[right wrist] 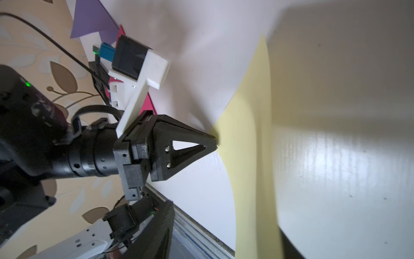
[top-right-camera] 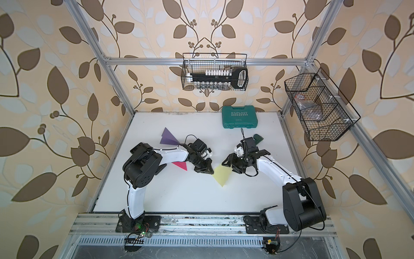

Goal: Fold the square paper diagonally
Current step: Fold the paper at the center of the board.

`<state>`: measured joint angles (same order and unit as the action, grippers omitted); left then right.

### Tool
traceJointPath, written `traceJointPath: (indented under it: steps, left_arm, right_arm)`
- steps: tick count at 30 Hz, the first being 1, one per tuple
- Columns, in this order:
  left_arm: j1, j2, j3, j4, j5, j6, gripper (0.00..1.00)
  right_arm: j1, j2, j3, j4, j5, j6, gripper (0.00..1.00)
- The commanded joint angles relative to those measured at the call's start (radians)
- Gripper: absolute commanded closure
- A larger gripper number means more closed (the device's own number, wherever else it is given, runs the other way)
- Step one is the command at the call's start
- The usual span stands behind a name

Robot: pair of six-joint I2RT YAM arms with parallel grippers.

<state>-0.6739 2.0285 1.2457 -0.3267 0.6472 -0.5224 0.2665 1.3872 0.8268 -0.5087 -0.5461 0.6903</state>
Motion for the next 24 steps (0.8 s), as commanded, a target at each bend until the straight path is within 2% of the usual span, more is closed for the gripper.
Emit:
traceJointPath:
  steps: [1, 4, 7, 10, 15, 19, 24]
  left_arm:
    - [-0.003, -0.024, -0.006, -0.021, -0.015, 0.029, 0.92]
    - [-0.002, -0.024, -0.006, -0.021, -0.017, 0.027, 0.92]
    - [-0.003, -0.024, -0.007, -0.018, -0.015, 0.027, 0.92]
    - [-0.004, -0.025, -0.005, -0.015, -0.012, 0.024, 0.92]
    - [-0.003, -0.028, -0.002, -0.01, -0.004, 0.023, 0.92]
    - [-0.003, -0.026, -0.005, -0.002, 0.004, 0.021, 0.92]
    - [-0.003, -0.031, -0.009, 0.008, 0.007, 0.016, 0.92]
  right_arm:
    - [0.016, 0.003, 0.054, -0.102, 0.086, -0.063, 0.57]
    - [0.033, 0.001, 0.083, -0.169, 0.151, -0.101, 0.71]
    - [0.054, 0.01, 0.104, -0.202, 0.192, -0.118, 0.72]
    - [0.092, 0.025, 0.126, -0.225, 0.245, -0.124, 0.78]
    - [0.184, 0.067, 0.2, -0.298, 0.377, -0.121, 1.0]
    - [0.244, 0.105, 0.269, -0.361, 0.472, -0.109, 1.0]
    - [0.276, 0.144, 0.281, -0.301, 0.414, -0.076, 1.0]
